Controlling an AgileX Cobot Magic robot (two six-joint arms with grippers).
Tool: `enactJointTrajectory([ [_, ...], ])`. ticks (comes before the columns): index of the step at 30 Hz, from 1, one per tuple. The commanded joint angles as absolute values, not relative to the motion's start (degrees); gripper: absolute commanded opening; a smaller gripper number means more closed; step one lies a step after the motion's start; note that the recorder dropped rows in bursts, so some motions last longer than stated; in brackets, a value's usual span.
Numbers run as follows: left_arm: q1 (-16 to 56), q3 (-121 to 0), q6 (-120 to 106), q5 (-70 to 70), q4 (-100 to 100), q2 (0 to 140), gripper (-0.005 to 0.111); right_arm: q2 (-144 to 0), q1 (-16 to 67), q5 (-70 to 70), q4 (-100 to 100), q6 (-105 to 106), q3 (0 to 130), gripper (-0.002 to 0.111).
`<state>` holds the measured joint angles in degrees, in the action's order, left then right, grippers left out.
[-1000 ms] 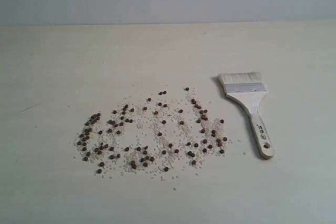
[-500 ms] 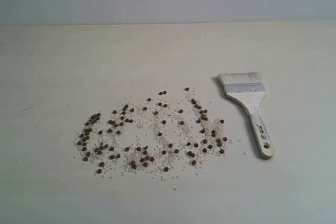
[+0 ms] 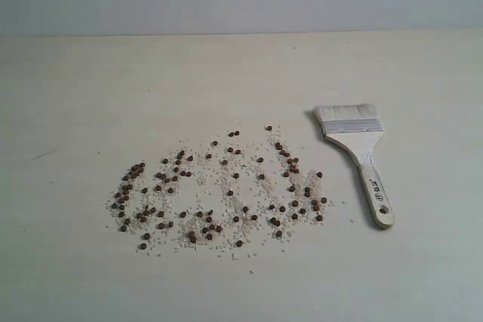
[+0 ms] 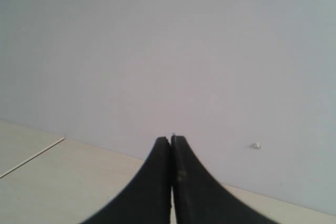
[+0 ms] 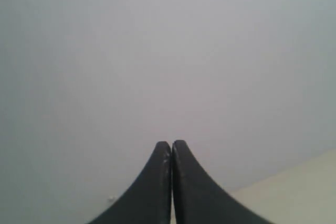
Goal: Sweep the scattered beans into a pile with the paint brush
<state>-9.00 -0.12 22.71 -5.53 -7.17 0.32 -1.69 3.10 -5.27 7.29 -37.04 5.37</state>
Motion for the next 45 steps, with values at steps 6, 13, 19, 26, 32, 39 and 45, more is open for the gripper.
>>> enactJointTrajectory([
  [6,-8.6,0.0,22.5,-5.3,-6.8,0.0,0.0,-39.8,3.3,30.9,7.9,-11.1,38.4,0.0],
  [13,-8.6,0.0,22.5,-5.3,-6.8,0.0,0.0,-68.7,3.3,54.7,6.2,-5.8,51.3,0.0],
  [19,-8.6,0.0,22.5,-5.3,-6.8,0.0,0.0,-86.7,4.2,49.9,-18.0,9.2,51.3,0.011],
  [26,-8.6,0.0,22.5,-5.3,-6.8,0.0,0.0,-96.1,10.0,36.8,-19.4,10.0,52.4,0.028],
  [32,-8.6,0.0,22.5,-5.3,-6.8,0.0,0.0,-99.4,10.7,32.5,-20.1,10.8,52.4,0.029],
  [39,-8.6,0.0,22.5,-5.3,-6.8,0.0,0.0,-103.2,10.7,40.8,-14.5,2.0,58.8,0.042],
  [45,-8.6,0.0,22.5,-5.3,-6.8,0.0,0.0,-106.6,10.7,44.1,-13.6,0.7,63.0,0.044],
])
